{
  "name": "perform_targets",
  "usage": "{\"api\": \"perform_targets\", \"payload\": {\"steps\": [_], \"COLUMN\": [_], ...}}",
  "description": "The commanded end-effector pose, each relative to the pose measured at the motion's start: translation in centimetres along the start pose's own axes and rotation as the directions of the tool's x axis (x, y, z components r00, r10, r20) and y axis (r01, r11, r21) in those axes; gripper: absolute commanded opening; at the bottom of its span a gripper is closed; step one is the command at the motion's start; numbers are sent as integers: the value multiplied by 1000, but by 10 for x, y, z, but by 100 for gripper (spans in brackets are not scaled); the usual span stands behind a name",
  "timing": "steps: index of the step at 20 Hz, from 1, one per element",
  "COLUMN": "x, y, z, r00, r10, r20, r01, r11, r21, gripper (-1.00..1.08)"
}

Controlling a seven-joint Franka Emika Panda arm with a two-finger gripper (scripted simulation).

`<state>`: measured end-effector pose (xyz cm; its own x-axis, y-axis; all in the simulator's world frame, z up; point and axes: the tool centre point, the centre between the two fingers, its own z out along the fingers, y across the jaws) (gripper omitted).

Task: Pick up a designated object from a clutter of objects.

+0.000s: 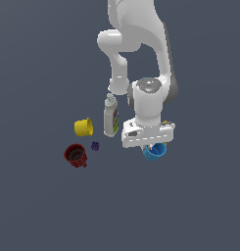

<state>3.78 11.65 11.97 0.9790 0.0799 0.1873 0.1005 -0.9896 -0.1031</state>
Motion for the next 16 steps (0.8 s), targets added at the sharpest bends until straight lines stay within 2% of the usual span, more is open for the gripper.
{"api": "perform_targets", "payload": {"steps": [1, 16], "x": [0, -10], "y": [15, 123], "z": [-22, -174], "r00": [1000, 1000], "r10": [0, -1], "r20": [-4, -5], "r01": [0, 1], "r11": [1000, 1000], "r21": [0, 5], "gripper": [-100, -100]}}
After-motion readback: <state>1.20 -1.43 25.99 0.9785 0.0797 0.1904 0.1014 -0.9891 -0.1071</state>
